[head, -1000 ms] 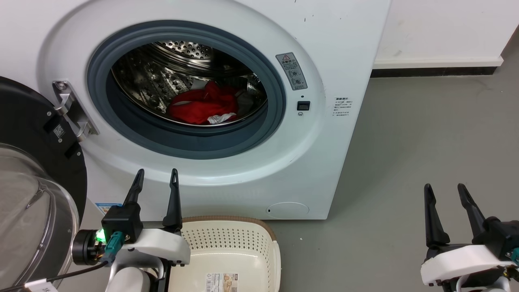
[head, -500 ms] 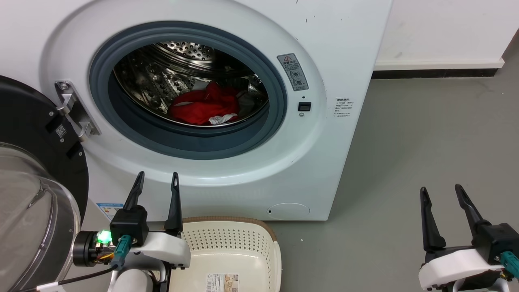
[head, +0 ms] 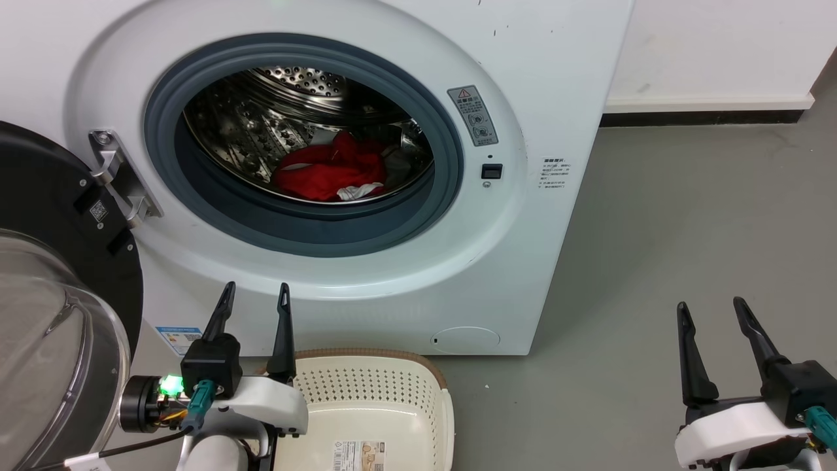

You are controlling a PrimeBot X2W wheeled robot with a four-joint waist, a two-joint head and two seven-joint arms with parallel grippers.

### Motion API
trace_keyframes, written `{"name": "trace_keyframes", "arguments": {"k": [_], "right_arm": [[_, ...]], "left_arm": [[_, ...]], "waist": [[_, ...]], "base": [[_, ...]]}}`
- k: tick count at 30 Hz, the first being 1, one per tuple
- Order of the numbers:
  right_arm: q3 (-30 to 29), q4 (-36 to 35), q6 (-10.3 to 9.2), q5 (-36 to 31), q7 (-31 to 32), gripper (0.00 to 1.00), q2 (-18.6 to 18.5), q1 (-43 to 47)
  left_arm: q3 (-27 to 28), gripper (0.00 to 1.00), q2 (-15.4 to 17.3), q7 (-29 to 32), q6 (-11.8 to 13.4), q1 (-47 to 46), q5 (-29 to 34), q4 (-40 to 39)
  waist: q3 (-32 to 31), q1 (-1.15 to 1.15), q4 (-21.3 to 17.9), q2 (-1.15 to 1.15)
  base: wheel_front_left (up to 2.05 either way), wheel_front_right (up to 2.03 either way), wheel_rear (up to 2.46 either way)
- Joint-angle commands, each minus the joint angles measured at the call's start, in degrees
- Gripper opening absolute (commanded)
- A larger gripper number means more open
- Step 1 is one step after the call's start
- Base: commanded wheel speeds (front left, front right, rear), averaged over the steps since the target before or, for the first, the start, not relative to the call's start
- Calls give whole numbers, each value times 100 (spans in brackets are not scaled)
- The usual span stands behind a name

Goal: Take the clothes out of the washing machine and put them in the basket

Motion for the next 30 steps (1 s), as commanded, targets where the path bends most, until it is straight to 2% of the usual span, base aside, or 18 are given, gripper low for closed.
{"name": "trace_keyframes", "arguments": {"k": [1, 14, 25, 30], "right_arm": [[-5, 1, -4, 21, -1, 100, -7, 9], [35, -55, -4, 18, 18, 100, -7, -150], [140, -158, -4, 30, -21, 100, -5, -567], [258, -111, -4, 85, -110, 100, -4, -847]], "left_arm": [[24, 100, -15, -16, -26, -72, 16, 20], [143, 100, -67, -16, 8, -246, 35, 111], [277, 100, -8, -16, -87, -1240, -117, 700], [355, 100, 199, 40, -179, -2011, -191, 1294]], "waist": [[8, 0, 1, 0], [240, 0, -81, 0], [1124, 0, -389, 0], [1644, 0, -620, 0]], "base": [[0, 0, 0], [0, 0, 0], [0, 0, 0], [0, 0, 0]]}}
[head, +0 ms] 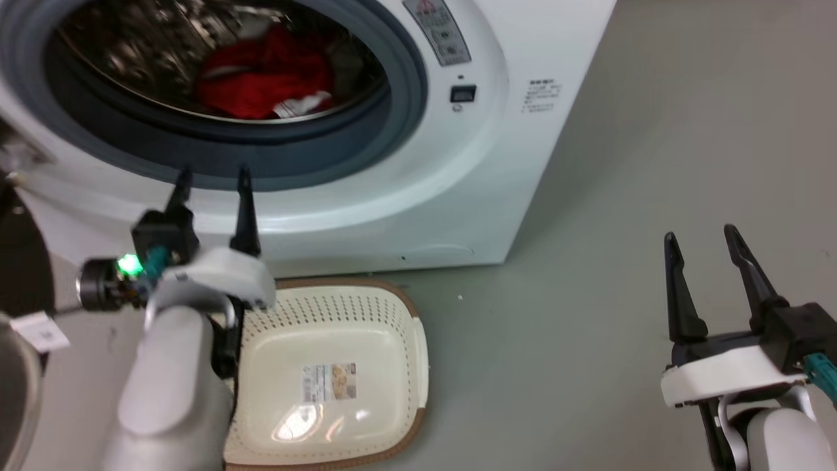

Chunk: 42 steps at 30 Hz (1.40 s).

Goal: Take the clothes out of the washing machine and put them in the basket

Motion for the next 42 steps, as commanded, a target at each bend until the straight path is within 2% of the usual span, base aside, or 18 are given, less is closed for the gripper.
{"name": "trace_keyframes", "arguments": {"k": [1, 9, 22, 27, 34, 42], "right_arm": [[20, 20, -4, 45, -52, 100, -2, -126], [256, 263, -4, 220, -246, 100, 0, -519], [531, 545, -4, 782, -388, 100, 2, -993], [647, 490, -4, 1006, -386, 100, 3, -1093], [818, 496, -4, 1328, -387, 100, 2, -1232], [1050, 511, -4, 1532, -387, 100, 2, -1354]], "left_arm": [[33, 100, 61, 29, -25, -221, -41, 109], [157, 100, 625, 371, -137, -1406, -71, 807], [40, 100, 1769, 1382, -414, -3263, 190, 1714], [-70, 100, 2205, 1924, -569, -3970, 286, 2001], [-290, 100, 2611, 2766, -727, -4708, 370, 2162], [-445, 100, 3020, 3855, -819, -4957, 373, 2326]], "waist": [[370, -1, -236, 0], [967, -1, -688, 0], [1816, -1, -1437, 0], [2144, -1, -1680, 0], [2522, -1, -1892, 0], [2802, -1, -2088, 0]], "base": [[0, 0, 0], [0, 0, 0], [0, 0, 0], [0, 0, 0], [0, 0, 0], [0, 0, 0]]}}
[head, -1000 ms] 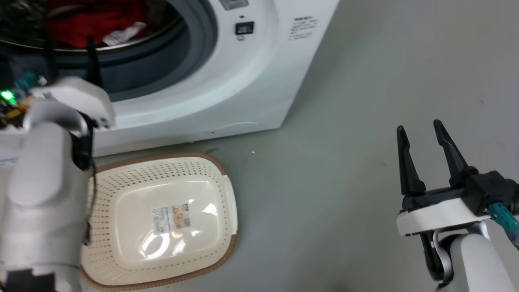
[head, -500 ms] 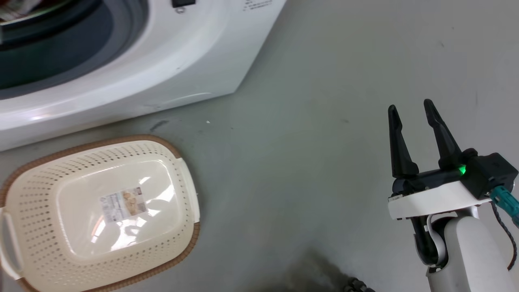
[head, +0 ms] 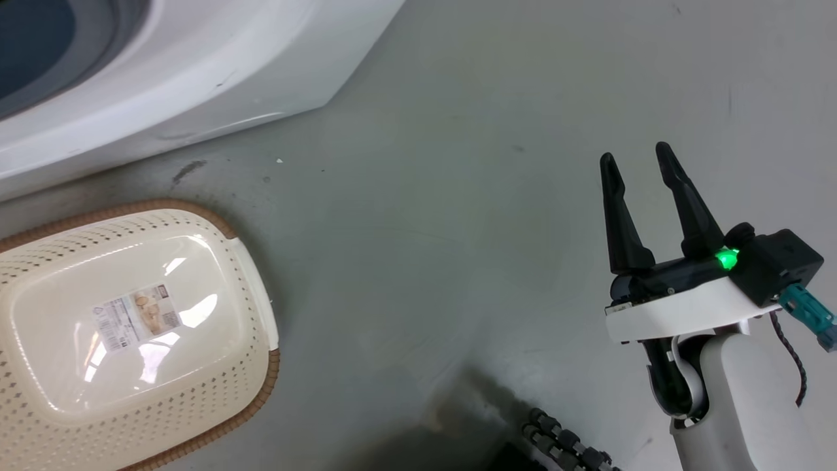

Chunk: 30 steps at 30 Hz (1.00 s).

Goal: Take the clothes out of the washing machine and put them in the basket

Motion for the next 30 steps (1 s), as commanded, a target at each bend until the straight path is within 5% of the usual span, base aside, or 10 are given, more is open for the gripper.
{"name": "trace_keyframes", "arguments": {"k": [1, 8, 9, 10, 11, 19, 30], "right_arm": [[43, 3, -4, 46, -19, 100, 5, -94], [137, 37, -4, 148, -19, 100, 5, -116], [140, 39, -4, 161, -19, 100, 4, -127], [141, 42, -4, 168, -20, 100, 4, -138], [139, 42, -4, 179, -20, 100, 4, -146], [33, 114, -4, 118, -20, 100, 4, -127], [-203, 167, -4, -78, -20, 100, 4, 3]], "left_arm": [[6, 100, 86, 127, -15, -47, -12, -11], [46, 100, 210, 558, 68, 134, -107, -243], [49, 45, 209, 615, 79, 171, -130, -288], [52, 4, 213, 658, 110, 208, -141, -341], [50, 0, 222, 698, 123, 236, -147, -397], [132, 0, 184, 414, 413, 519, -240, -1067], [438, 0, -340, -1427, 785, 1335, -688, -1396]], "waist": [[84, -1, -79, 0], [181, -1, -165, 0], [184, -1, -170, 0], [184, -1, -174, 0], [180, -1, -178, 0], [9, -1, -156, 0], [-597, -1, 26, 0]], "base": [[0, 0, 0], [0, 0, 0], [0, 0, 0], [0, 0, 0], [0, 0, 0], [0, 0, 0], [0, 0, 0]]}}
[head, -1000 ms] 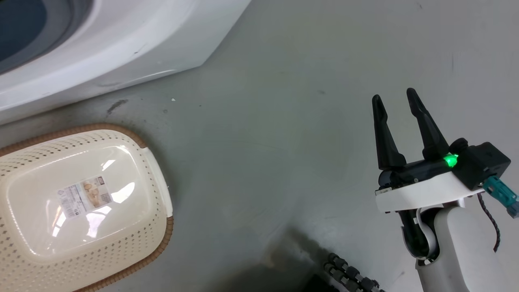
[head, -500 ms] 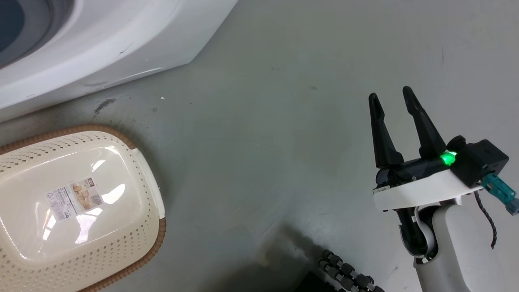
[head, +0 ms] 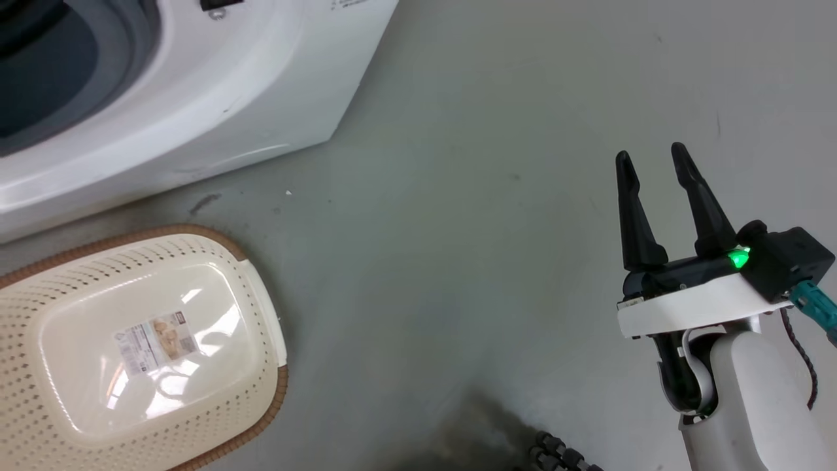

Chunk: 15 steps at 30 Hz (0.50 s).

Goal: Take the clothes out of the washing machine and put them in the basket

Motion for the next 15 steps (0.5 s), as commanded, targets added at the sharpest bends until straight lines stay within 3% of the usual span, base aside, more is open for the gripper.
{"name": "trace_keyframes", "arguments": {"k": [1, 15], "right_arm": [[-32, 16, -4, -51, -20, 100, 3, 54], [-346, 201, -4, -466, -19, 100, 0, 537]], "left_arm": [[25, 0, -65, -165, 42, 122, -46, 10], [66, 0, -826, -2234, 186, 1331, -374, 485]], "waist": [[-142, 0, 69, 0], [-1399, 0, 567, 0]], "base": [[0, 0, 0], [0, 0, 0]]}}
